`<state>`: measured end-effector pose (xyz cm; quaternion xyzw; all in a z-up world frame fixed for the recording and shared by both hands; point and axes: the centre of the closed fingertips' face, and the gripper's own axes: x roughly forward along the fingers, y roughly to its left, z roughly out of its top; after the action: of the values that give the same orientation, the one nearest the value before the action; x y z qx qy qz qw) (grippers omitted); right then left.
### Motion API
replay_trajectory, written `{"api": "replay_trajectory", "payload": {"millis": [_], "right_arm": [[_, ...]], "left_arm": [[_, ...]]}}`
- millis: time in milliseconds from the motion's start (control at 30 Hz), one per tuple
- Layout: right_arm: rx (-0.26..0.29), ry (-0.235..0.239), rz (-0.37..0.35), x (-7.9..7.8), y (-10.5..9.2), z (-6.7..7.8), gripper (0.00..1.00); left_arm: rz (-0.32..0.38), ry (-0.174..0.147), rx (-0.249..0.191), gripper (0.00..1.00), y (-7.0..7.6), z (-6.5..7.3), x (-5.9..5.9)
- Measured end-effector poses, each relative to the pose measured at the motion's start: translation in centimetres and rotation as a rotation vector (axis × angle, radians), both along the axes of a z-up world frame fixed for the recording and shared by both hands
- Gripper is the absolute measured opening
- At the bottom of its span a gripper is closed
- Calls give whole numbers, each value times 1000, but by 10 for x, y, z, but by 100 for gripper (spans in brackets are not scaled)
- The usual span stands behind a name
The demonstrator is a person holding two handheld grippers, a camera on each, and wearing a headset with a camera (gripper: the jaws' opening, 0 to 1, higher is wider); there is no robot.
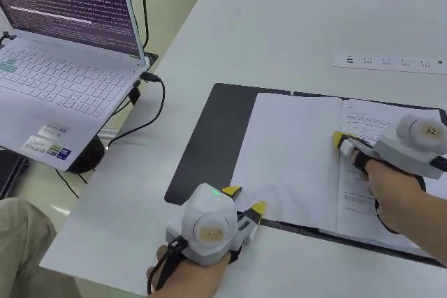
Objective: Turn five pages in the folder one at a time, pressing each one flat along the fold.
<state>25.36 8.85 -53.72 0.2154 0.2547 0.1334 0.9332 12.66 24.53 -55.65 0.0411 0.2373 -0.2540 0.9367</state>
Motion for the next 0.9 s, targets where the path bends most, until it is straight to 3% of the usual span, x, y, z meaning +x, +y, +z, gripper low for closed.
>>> {"api": "replay_trajectory", "payload": {"millis": [533, 900], "right_arm": [[-27, -6, -4, 32, -3, 5, 0], [-63, -6, -5, 70, -13, 1, 0]], "left_arm": [[5, -3, -3, 27, 1, -1, 1], [5, -8, -7, 27, 1, -1, 1]]}}
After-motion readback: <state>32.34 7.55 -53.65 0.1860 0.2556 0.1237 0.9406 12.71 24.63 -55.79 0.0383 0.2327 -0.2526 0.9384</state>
